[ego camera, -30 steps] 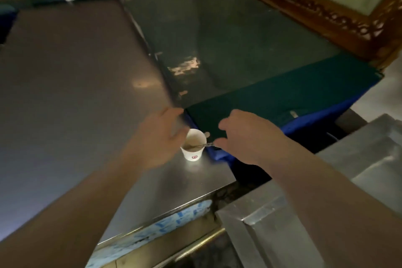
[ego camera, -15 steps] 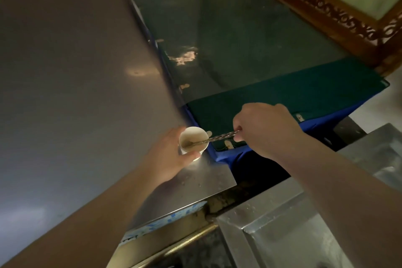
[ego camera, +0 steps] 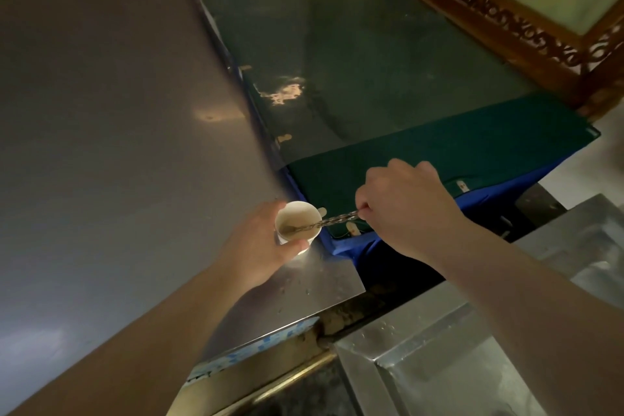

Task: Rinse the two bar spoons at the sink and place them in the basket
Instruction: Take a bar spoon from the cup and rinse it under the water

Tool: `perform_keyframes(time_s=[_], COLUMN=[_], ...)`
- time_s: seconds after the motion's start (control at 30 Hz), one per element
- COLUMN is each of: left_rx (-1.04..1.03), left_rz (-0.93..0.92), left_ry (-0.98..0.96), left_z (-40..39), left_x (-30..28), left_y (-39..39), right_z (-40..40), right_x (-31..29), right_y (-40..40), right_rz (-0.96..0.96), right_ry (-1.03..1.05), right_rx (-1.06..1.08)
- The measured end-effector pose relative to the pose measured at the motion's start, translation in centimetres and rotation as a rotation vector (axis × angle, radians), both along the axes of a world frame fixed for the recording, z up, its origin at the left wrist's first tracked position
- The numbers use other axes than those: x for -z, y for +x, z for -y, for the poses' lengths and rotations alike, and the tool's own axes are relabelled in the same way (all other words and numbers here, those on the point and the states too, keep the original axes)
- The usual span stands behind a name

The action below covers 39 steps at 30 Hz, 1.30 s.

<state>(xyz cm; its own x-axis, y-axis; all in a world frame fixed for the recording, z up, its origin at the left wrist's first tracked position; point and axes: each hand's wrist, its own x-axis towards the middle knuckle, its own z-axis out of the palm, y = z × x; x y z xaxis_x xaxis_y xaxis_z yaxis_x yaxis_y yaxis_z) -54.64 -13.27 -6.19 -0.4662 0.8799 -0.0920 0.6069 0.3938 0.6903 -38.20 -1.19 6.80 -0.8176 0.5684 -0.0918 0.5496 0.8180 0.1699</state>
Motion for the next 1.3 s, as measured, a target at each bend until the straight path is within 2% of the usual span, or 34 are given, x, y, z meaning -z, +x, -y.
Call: perform_keyframes(time_s=[0.4, 0.6, 0.77, 0.93, 1.1, 1.3], left_rx=[-0.018, -0.104, -0.048, 0.031, 0.125, 0.324], left_rz=[0.057, -0.005, 0.209, 0.172, 0.385, 0.531], left_ry=[-0.032, 0.047, 0.153, 0.317, 0.399, 0.359], left_z=[-0.2, -0.6, -2.2, -4.0, -7.3, -10.4], left_x=[-0.2, -3.6, -8.3, -13.5, -17.0, -17.5], left_y=[-0.5, -0.5, 1.7, 6.7, 14.9, 26.6], right_z=[0.4, 0.3, 0.5, 0.2, 0.8, 3.5], right_x=[-1.6, -3.7, -5.7, -7.1, -8.3, -7.8], right_y=[3.9, 7.2, 11.4, 17.3, 26.6, 38.9], right_rz=[-0.201, -0.351, -0.573, -0.712, -0.85, -0.856], right_ry=[-0.012, -0.046, -0.044, -0.009, 0.039, 0.055], right_rx=[0.015, 0.076, 0.099, 0.133, 0.23, 0.428])
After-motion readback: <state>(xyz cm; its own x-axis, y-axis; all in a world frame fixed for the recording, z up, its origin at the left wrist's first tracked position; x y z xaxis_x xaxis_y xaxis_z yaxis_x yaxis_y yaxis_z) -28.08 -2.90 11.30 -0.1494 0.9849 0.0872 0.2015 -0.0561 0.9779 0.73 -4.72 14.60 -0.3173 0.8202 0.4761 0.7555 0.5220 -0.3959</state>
